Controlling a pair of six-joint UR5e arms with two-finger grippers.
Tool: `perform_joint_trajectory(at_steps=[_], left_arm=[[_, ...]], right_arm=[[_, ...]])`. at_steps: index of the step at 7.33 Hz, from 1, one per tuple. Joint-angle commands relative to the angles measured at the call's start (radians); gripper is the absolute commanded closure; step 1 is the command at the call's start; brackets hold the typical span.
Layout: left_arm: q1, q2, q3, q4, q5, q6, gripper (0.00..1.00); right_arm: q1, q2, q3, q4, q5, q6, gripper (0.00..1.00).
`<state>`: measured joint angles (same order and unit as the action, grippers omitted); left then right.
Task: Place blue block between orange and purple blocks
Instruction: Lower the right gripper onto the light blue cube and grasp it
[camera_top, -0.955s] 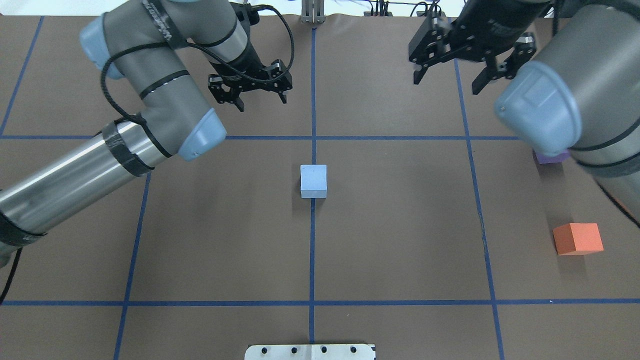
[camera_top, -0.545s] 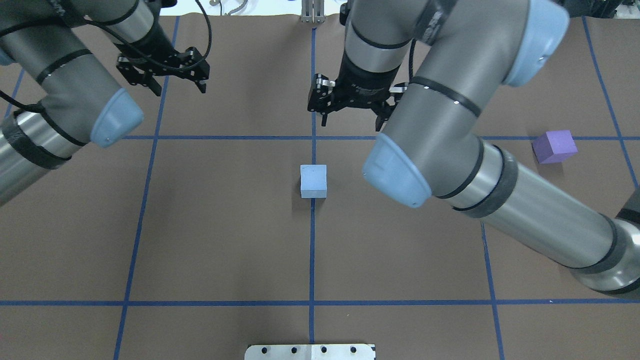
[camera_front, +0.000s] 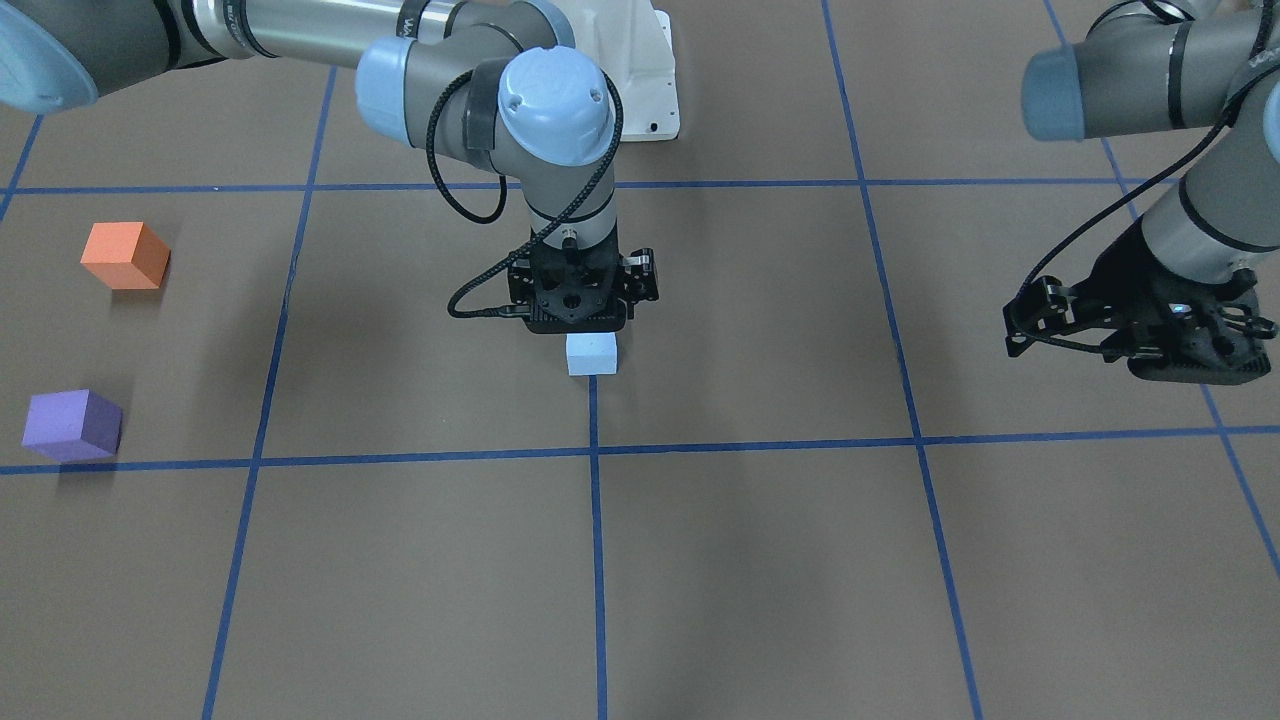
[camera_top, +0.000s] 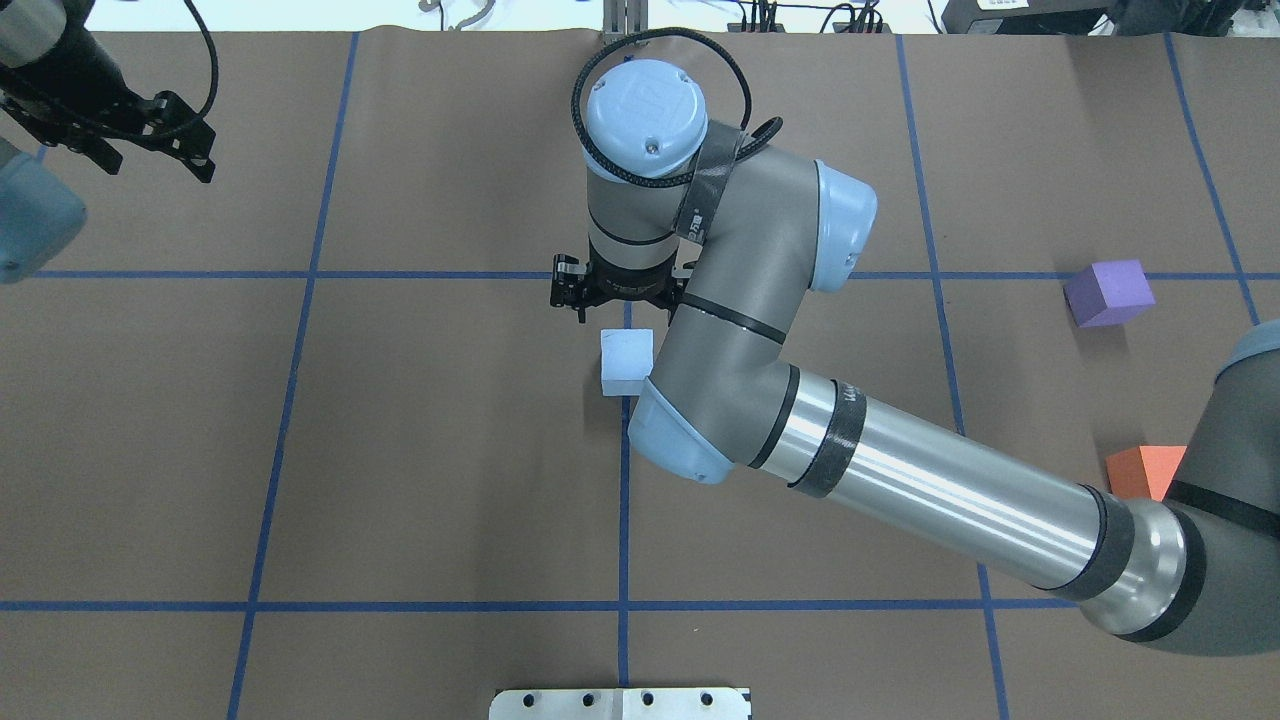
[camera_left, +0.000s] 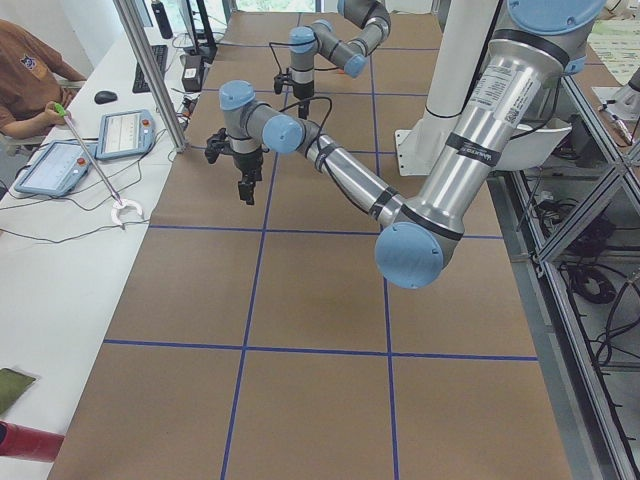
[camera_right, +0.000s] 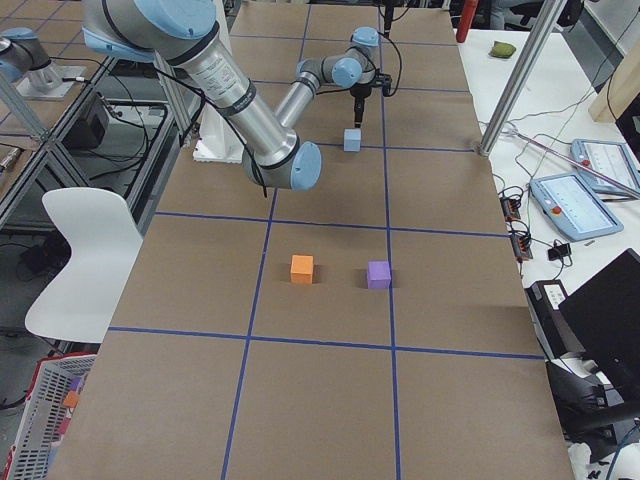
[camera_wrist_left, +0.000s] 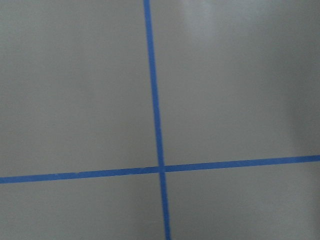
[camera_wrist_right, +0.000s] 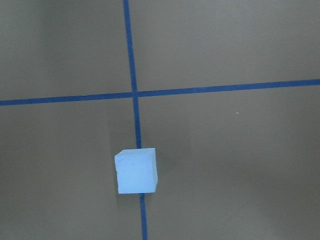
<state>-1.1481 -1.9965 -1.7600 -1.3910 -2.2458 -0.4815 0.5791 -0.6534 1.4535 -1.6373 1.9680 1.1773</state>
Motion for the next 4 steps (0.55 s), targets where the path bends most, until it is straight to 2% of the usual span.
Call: perform_joint_trajectory(at_steps=[1,4], left_arm=[[-0.015,0.025,0.005,0.000,0.008,0.037,0.00],[-0.015,0.036,0.001,-0.002,0.009,0.037,0.00]], right_arm=[[-0.021,-0.011,-0.045,0.033,-0.014,-0.010,0.00],[-0.044,-0.005,-0.108,0.056,-0.052,-0.022,0.00]])
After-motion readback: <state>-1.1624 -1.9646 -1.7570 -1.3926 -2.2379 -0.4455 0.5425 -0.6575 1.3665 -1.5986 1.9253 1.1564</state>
